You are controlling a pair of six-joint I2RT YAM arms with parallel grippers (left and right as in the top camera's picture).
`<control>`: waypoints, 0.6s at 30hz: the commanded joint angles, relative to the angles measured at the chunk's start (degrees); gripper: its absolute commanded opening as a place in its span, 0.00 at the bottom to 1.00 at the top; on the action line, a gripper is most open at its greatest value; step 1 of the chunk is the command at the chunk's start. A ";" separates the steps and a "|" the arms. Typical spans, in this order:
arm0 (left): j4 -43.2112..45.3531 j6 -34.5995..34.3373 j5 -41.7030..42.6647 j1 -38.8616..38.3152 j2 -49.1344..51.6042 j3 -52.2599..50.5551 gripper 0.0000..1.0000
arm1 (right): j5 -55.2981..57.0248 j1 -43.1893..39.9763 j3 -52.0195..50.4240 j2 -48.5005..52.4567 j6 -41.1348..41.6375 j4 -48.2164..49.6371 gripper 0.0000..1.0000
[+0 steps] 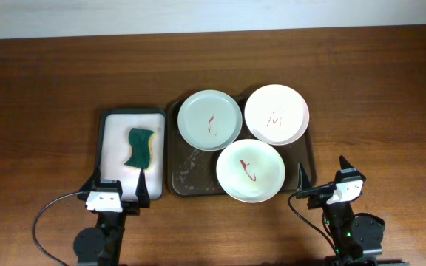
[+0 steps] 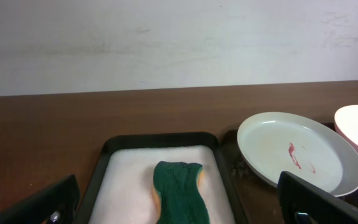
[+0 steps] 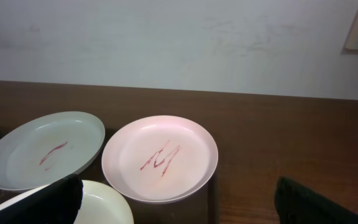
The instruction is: Clean dirty plates on tray and stack at the side
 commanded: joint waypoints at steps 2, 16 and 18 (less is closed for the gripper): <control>-0.07 1.27 -0.76 0.37 -0.26 -0.31 0.99 | -0.70 -0.37 -0.28 -0.26 0.07 -0.24 0.99; -2.69 -5.42 -0.37 0.37 1.36 1.07 0.99 | -1.40 -0.33 0.74 0.55 4.92 -0.74 0.99; -5.09 -5.42 -0.37 0.37 2.93 2.73 0.99 | -1.38 -0.33 2.91 1.73 5.46 -2.38 0.99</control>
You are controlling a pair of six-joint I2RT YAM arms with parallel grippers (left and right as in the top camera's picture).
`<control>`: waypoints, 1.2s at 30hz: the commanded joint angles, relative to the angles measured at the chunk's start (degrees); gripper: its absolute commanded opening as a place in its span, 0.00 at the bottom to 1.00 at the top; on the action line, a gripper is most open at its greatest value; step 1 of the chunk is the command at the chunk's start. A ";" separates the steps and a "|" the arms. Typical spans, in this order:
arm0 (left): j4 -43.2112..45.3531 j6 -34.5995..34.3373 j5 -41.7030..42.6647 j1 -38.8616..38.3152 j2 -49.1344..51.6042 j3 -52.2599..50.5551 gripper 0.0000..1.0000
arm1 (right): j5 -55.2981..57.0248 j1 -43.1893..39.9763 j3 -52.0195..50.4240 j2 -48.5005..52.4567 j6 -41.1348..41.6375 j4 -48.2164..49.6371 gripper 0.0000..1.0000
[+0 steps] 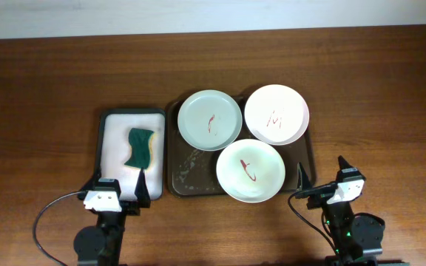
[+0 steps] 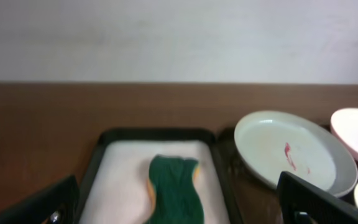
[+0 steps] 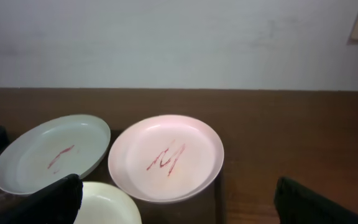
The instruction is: Clean dirty plates on tray and stack at the side
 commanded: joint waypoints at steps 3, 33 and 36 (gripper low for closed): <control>-6.95 -2.14 -0.17 0.37 6.73 7.30 0.99 | -0.96 -0.33 8.02 5.49 2.38 -8.31 0.99; -36.72 1.09 5.40 0.37 74.51 60.98 0.99 | -7.87 -0.33 57.55 59.04 -0.44 -47.67 0.99; -34.07 1.09 5.40 0.35 80.02 60.98 0.98 | -7.85 -0.33 57.55 59.04 -0.44 -47.76 0.99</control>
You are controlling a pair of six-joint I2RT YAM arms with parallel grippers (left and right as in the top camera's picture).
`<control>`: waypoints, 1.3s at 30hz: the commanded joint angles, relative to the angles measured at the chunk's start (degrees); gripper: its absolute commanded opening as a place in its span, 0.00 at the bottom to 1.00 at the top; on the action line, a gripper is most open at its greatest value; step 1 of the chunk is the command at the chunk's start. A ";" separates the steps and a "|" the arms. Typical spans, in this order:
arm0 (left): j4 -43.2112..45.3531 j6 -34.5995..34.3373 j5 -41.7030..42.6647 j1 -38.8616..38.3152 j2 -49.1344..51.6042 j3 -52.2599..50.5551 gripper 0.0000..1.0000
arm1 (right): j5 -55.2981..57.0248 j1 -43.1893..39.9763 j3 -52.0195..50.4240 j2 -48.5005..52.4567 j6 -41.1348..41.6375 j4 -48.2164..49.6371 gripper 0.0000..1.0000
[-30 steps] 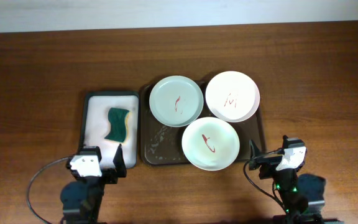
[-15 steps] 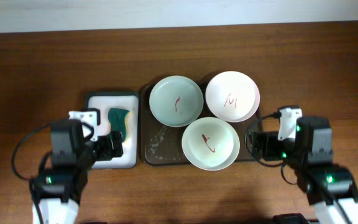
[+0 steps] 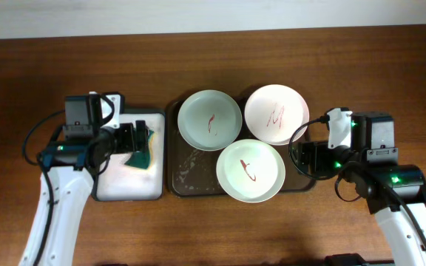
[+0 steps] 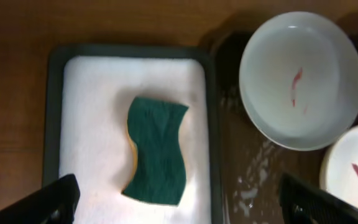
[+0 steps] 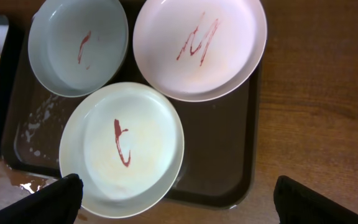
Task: Clean dirty plates on tray and stack at the side
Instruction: 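Reach the left gripper to the green sponge and grasp it, then grip the rim of the cream plate with the right gripper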
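Observation:
Three smeared plates sit on the brown tray (image 3: 187,176): a pale blue one (image 3: 209,120) at the back left, a pink one (image 3: 276,113) at the back right, a cream one (image 3: 250,170) in front. A green sponge (image 4: 156,149) lies on the white-lined tray (image 4: 73,124). My left gripper (image 4: 179,202) hangs open above the sponge, looking straight down, with nothing held. My right gripper (image 5: 185,202) is open over the brown tray's right front, above the cream plate (image 5: 122,149) and the tray edge (image 5: 229,165). The pink plate (image 5: 199,46) and blue plate (image 5: 78,45) lie beyond it.
Water or foam spots cover the brown tray's bare left part (image 4: 250,186). Bare wooden table (image 3: 376,81) surrounds both trays. Cables trail from both arms, with the right arm's body (image 3: 376,148) beside the tray's right edge.
Both arms have left their low places at the table's near edge. The left gripper is now above the sponge tray and the right over the brown tray's right side, both looking down.
Both grippers first sat open and low at the near edge, looking level across the trays. A little later the views had shifted only slightly. Now both arms are raised and reached out over the trays, still open, with plates and sponge unmoved.

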 commanded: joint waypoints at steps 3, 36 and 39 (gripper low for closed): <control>1.18 0.87 0.76 0.35 11.04 0.81 0.90 | -0.70 -0.33 1.25 0.00 -0.15 0.07 0.99; -10.91 0.87 5.27 -1.16 28.70 9.33 0.00 | -5.18 -0.33 1.22 19.80 -0.17 2.27 0.77; -10.88 0.87 5.92 -1.16 28.70 9.33 0.00 | -5.20 -0.33 1.22 24.55 -0.15 4.02 0.61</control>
